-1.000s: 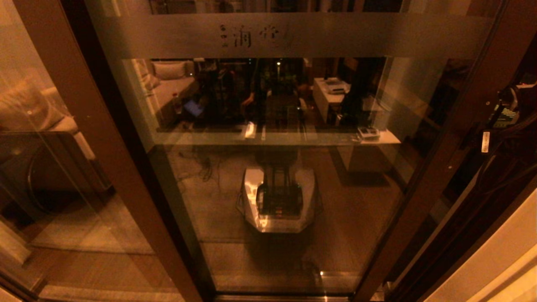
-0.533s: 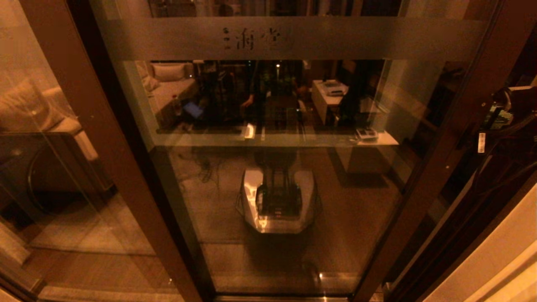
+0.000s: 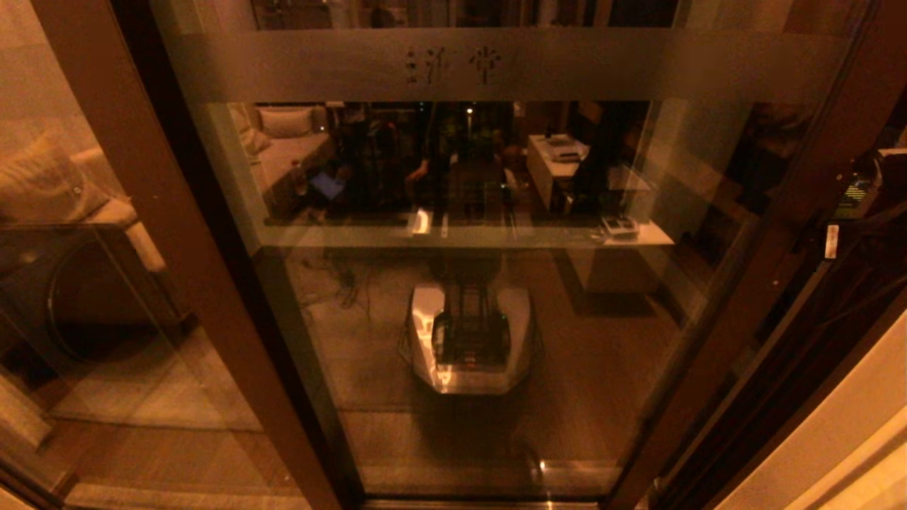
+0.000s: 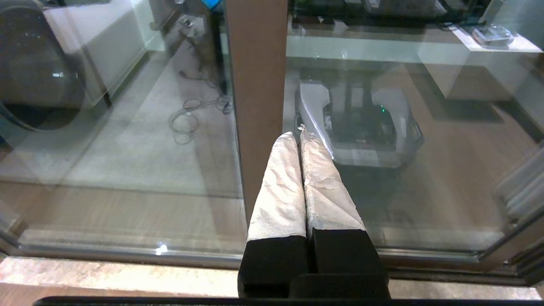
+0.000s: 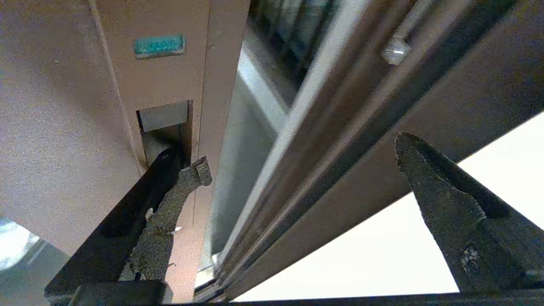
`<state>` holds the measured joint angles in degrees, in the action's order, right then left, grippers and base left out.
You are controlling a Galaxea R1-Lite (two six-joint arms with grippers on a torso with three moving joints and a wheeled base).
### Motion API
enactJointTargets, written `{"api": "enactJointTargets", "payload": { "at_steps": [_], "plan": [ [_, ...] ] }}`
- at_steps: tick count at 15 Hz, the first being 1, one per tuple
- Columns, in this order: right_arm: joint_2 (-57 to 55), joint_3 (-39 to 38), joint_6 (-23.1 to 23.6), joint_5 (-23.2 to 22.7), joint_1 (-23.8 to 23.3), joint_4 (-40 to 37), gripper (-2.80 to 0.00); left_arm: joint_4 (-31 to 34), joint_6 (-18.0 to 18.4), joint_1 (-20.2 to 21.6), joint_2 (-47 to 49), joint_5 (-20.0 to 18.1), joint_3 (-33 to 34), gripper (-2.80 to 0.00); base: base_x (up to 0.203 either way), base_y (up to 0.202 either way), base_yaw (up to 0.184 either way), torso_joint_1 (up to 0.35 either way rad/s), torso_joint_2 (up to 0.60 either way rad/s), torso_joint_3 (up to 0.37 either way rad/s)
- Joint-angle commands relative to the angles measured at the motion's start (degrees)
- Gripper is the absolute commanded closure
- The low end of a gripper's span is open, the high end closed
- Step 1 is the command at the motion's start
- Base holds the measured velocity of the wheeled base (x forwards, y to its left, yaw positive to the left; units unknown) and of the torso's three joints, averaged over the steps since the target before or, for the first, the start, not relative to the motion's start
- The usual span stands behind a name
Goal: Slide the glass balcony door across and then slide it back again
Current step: Close the slid door
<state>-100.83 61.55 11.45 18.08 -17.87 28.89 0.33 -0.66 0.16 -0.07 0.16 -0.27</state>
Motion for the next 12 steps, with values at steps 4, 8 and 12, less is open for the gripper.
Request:
{"api": "enactJointTargets", "payload": {
  "at_steps": [4, 8, 12],
  "plan": [
    [0.27, -1.08, -0.02, -0.41, -1.03, -0.06, -2.8, -0.04, -0.04, 0.02, 0.07, 0.02, 0.0, 0.0, 0.0, 0.0, 0.0, 0.0, 0.0, 0.0],
    [-0.16, -0.29, 0.06, -0.5, -2.17, -0.06, -2.8, 0.02, -0.04, 0.02, 0.07, 0.02, 0.0, 0.0, 0.0, 0.0, 0.0, 0.0, 0.0, 0.0],
    [-0.69, -0.11, 0.06, -0.5, -2.79, -0.06, -2.8, -0.07, -0.04, 0.02, 0.07, 0.02, 0.0, 0.0, 0.0, 0.0, 0.0, 0.0, 0.0, 0.0]
  ]
}}
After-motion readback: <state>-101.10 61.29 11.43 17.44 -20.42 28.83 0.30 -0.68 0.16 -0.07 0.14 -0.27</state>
